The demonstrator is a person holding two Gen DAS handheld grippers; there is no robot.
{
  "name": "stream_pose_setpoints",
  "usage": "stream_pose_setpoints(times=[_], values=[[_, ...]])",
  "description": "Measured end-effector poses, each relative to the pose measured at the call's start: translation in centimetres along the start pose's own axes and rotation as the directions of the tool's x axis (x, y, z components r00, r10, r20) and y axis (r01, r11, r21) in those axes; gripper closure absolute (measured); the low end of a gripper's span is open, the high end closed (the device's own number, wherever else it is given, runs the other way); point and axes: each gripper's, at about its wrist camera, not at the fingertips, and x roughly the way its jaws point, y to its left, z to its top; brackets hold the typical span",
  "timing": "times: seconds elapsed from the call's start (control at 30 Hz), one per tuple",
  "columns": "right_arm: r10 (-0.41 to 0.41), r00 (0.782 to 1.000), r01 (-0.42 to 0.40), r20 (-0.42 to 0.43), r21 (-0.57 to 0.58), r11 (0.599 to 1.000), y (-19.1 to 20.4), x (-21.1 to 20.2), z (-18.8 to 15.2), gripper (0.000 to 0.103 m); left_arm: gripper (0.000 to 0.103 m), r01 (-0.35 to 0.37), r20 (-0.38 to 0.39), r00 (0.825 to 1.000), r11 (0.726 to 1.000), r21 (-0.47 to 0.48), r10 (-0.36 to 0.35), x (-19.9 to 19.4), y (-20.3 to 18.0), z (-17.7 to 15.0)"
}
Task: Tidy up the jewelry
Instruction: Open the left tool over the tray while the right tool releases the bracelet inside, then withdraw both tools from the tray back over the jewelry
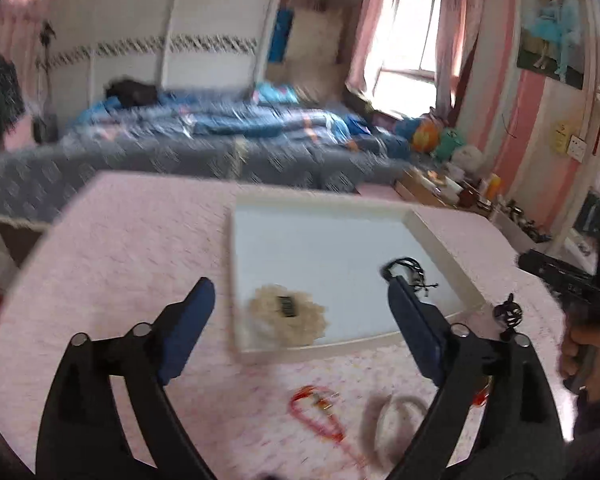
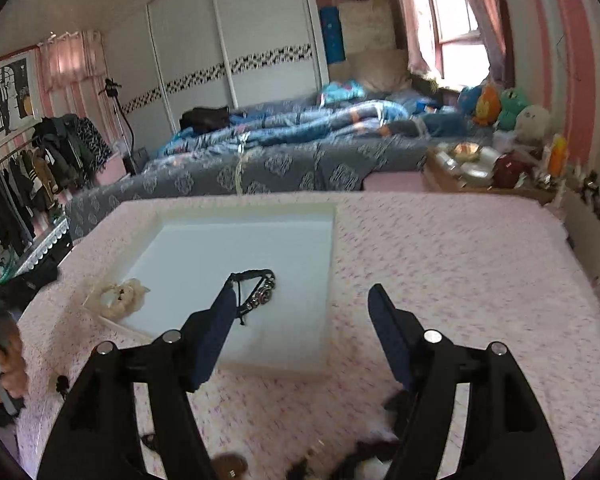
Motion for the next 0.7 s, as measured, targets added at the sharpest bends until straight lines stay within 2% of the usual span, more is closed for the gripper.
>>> stream_pose_setpoints(times=[0.07, 0.17, 0.23, 0.3, 0.47, 0.6, 0.7], values=[[0.015, 0.999, -0.014, 0.030, -0.016, 1.000, 0.1, -2.1, -1.2, 0.032, 0.012, -0.068, 0.014, 0.998, 0.998, 0.002, 0.068, -2.1, 0.7, -1.2], [-0.007, 0.997, 0.008, 0.071, -0.016, 1.000, -0.1, -4.7, -3.4, 0.028, 0.007, -0.144, 0.026, 0.989, 0.989, 0.046, 0.142, -4.0, 0.5, -3.6], [-0.018, 0.995, 0.020, 0.094, -0.024, 1.000, -0.4, -6.0, -5.1, 0.028, 0.006, -0.214, 0.033, 0.977, 0.973, 0.089, 0.212, -5.1, 0.6, -5.8], [-0.052, 0.993, 0.056, 0.110, -0.033, 0.998, -0.2, -7.2, -7.0, 0.028, 0.006, -0.255, 0.020, 0.967, 0.963, 0.088, 0.254, -6.0, 1.2, -7.4], [-0.074, 0.995, 0.079, 0.071, -0.076, 0.994, 0.9, -8.0, -10.2, 0.028, 0.006, -0.245, 0.013, 0.969, 0.970, -0.005, 0.245, -7.7, 1.7, -10.2], [-0.083, 0.996, 0.085, 0.022, -0.076, 0.994, 1.2, -7.2, -11.3, 0.029, 0.006, -0.233, 0.013, 0.972, 0.972, 0.034, 0.233, -8.0, 0.7, -12.2], [-0.099, 0.995, 0.101, 0.029, -0.062, 0.993, 1.0, -7.1, -11.7, 0.032, 0.006, -0.260, 0.002, 0.965, 0.963, 0.075, 0.260, -7.3, -0.3, -12.2]])
